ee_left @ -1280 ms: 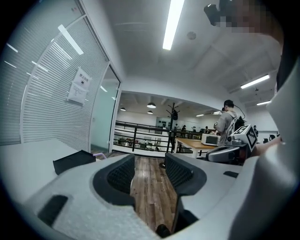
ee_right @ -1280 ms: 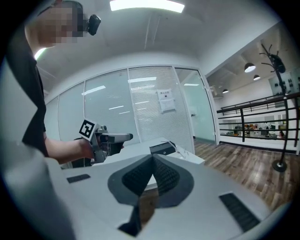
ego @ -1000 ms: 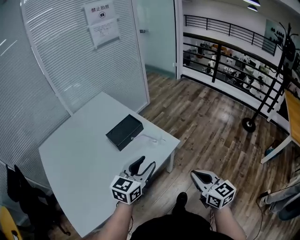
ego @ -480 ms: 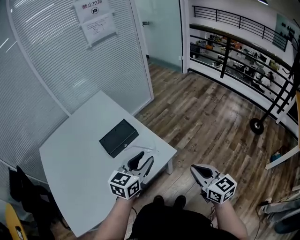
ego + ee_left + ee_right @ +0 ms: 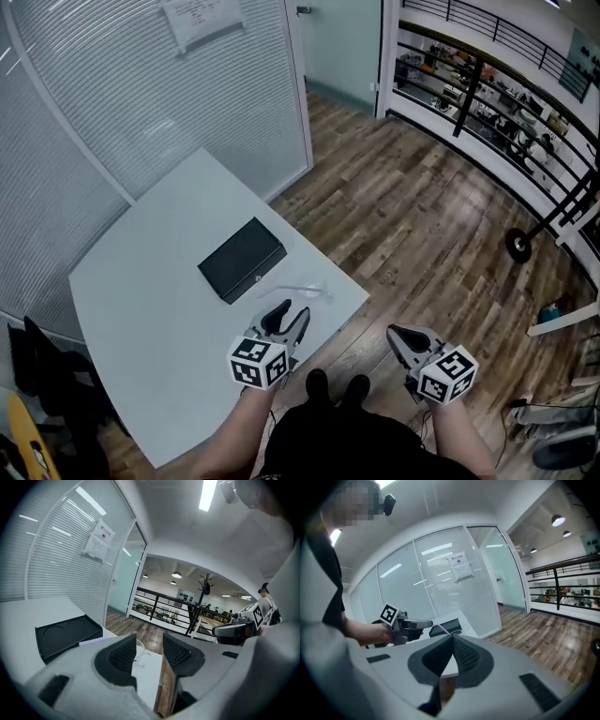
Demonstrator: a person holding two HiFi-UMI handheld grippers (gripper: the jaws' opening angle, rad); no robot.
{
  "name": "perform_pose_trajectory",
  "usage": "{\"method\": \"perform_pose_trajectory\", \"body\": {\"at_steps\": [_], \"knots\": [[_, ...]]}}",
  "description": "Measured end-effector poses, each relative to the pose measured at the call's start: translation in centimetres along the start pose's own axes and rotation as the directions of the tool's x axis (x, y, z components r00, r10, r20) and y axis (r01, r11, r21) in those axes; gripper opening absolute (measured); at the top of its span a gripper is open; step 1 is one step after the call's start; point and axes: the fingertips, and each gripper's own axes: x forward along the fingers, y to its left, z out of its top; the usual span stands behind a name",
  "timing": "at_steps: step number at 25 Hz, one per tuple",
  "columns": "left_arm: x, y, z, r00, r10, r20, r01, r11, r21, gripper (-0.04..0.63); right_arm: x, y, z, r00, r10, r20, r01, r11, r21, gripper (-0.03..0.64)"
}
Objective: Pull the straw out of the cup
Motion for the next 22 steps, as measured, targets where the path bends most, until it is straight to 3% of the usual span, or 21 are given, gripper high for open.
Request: {"method": "perform_pose_trajectory", "body": {"at_steps": [9,18,22], "knots": [[3.1,4.3,-4.6,0.997,-0.012,-0.082,0.006,0.998,-0.07,0.187,5.0,2.4,-2.6,0.995,0.037,-0.091,-0.035,0.999,0.021,0.006],[6.5,6.3,-5.3,0.993,-0.064,-0.096,0.061,0.998,-0.035,0.209,5.9,2.4,-2.2,0.993,-0.022,-0.112,0.023,1.0,0.008,0.006],[7.4,6.9,-5.2,0.992,-0.082,-0.094,0.079,0.996,-0.035,0.187,6.3,2.7,-1.4,0.993,-0.043,-0.109,0.043,0.999,-0.005,0.006]]}}
